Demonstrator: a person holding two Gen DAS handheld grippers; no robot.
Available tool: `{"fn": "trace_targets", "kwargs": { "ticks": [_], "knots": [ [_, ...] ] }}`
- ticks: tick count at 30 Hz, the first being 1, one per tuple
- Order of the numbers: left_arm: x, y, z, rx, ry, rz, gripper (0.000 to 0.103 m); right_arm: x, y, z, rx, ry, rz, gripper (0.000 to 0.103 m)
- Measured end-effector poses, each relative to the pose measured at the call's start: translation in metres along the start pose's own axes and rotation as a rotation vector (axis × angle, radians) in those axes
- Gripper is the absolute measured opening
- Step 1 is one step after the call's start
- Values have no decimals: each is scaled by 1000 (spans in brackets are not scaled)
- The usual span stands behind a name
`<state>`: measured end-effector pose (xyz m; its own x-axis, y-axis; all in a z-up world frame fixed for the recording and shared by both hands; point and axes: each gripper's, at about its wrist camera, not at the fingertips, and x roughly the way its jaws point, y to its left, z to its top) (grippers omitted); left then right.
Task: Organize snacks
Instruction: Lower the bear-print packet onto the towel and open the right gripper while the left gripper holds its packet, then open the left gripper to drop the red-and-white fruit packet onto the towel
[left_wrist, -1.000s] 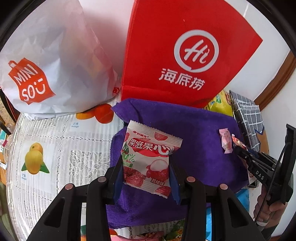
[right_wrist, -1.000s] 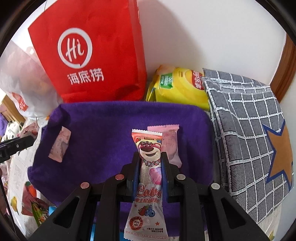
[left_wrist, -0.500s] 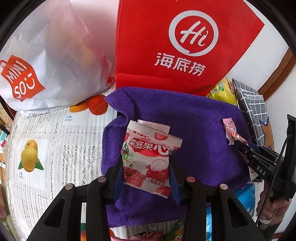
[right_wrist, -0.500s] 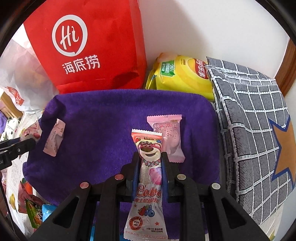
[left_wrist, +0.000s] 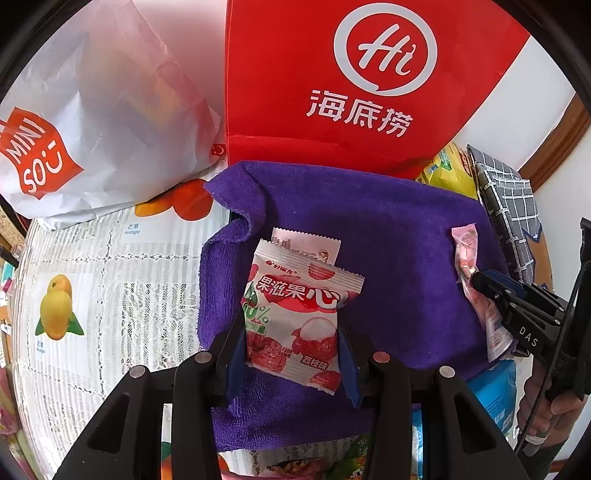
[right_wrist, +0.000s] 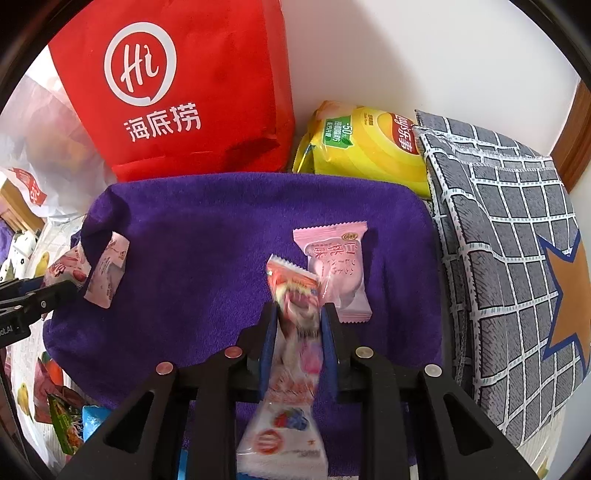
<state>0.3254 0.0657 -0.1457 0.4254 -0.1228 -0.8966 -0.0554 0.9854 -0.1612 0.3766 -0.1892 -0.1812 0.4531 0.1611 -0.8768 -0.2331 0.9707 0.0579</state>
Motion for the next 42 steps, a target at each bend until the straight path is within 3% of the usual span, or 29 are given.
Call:
{"fn": "trace_targets", "kwargs": {
  "ticks": [11,34,37,42],
  "knots": [
    [4,-3,-2,14,13,-9,41,-18,-2,2,11,-36,15,33],
    [11,-9,-7,40,41,6,44,-42,0,1,18,-89,6,34],
    [11,-11,-6,40,55,-4,51,-46,1,1,19,-96,3,34],
    [-5,-18,-7,64,14,-23,60,-62,4,1,26,-123,-1,34]
  ]
}}
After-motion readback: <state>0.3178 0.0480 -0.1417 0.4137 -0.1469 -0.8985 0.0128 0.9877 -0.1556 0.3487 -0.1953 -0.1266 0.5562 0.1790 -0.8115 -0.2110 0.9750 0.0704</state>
